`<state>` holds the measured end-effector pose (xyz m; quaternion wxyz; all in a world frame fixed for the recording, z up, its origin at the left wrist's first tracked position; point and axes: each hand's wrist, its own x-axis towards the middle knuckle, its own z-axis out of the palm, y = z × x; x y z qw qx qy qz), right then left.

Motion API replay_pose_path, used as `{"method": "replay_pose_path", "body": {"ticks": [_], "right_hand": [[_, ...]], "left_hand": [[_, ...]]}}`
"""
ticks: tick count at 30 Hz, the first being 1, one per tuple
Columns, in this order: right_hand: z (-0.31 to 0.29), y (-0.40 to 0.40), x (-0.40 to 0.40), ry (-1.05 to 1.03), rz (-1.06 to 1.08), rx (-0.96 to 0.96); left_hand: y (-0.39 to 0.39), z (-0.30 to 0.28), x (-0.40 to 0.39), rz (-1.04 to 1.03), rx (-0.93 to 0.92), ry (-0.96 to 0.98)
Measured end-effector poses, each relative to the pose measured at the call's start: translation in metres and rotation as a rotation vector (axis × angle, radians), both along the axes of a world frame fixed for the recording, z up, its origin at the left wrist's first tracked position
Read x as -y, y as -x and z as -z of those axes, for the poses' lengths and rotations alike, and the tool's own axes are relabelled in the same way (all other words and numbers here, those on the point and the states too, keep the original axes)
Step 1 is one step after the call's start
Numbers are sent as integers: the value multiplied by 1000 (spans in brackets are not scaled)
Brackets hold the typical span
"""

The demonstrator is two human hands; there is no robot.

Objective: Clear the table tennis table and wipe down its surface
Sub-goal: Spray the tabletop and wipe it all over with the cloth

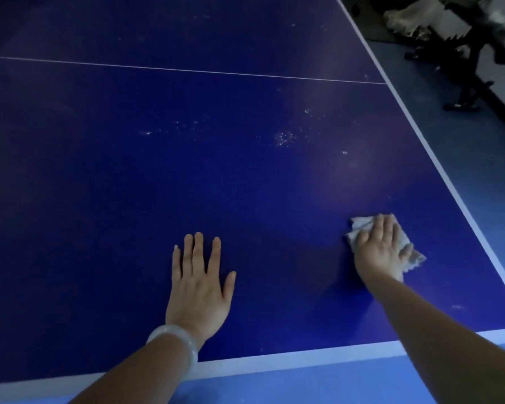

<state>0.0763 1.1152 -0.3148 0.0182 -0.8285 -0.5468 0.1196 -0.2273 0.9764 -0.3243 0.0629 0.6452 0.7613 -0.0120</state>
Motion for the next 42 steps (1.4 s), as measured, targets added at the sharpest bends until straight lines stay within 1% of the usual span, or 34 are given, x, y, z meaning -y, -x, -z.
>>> {"method": "replay_pose_path", "body": {"ticks": [1, 2, 3, 5, 7, 9, 10, 11, 12, 14, 15, 17, 19, 21, 22, 24, 26, 28, 29, 30, 31, 32, 34, 35, 36, 37, 38, 39, 42], "right_hand": [[0, 15, 1, -23, 26, 25], [0, 34, 3, -50, 5, 61], [1, 56, 5, -72, -79, 112], [9, 103, 8, -103, -396, 180], [17, 134, 8, -125, -702, 130], [17, 136, -7, -81, -884, 105], [16, 127, -17, -59, -924, 119], [16, 114, -29, -51, -930, 158], [15, 98, -41, -35, -871, 182], [4, 58, -58, -24, -564, 106], [-2, 38, -59, -20, -394, 46], [-10, 0, -53, 4, -124, -2], [-13, -13, -41, 29, 56, -11], [-13, 4, -30, 4, 139, -26], [-12, 19, -24, -11, 128, -19], [-7, 55, -6, -28, -14, 13], [4, 86, 23, -51, -284, 71], [12, 96, 57, -69, -555, 109], [12, 91, 70, -76, -646, 112], [12, 80, 79, -88, -685, 108], [13, 66, 84, -114, -654, 113], [12, 53, 89, -130, -544, 109], [11, 36, 100, -107, -187, 67], [12, 39, 106, -96, -30, 55], [12, 52, 114, -98, 78, 56], [10, 72, 123, -115, 123, 59], [9, 95, 135, -135, 102, 70], [9, 120, 149, -162, 36, 87], [14, 173, 195, -197, -267, 94]], "left_hand": [[0, 0, 0, 1, 2, -1], [0, 0, 0, 2, 0, -3], [0, 0, 1, 3, -2, -3], [0, -1, 1, 4, -2, -2], [0, -2, 1, 6, -6, -3], [-1, -2, 0, 8, -10, -2], [0, -1, 0, 8, -9, -5], [0, -1, 0, 11, -6, -9], [0, -1, 0, 14, -2, -11], [0, 0, 0, 19, 6, -16], [0, 1, 0, 19, 9, -19], [0, 1, 0, 21, 14, -23], [0, 1, 0, 22, 14, -23], [0, 1, 0, 23, 12, -23], [0, 1, 0, 23, 11, -24], [0, -1, 0, 19, 1, -21], [-1, -1, 0, 14, -12, -7], [-1, -2, 1, 15, -9, -3], [0, -2, 1, 18, -6, -4], [0, -2, 1, 21, -1, -7], [0, -2, 1, 26, 5, -14], [1, -1, 1, 31, 14, -18], [1, 0, 1, 41, 33, -27], [1, 0, 1, 42, 40, -37], [2, 0, 1, 45, 47, -46], [2, 1, 2, 48, 56, -52], [2, 1, 2, 50, 65, -56], [2, 2, 2, 49, 70, -57], [3, 5, 1, 46, 81, -39]]}}
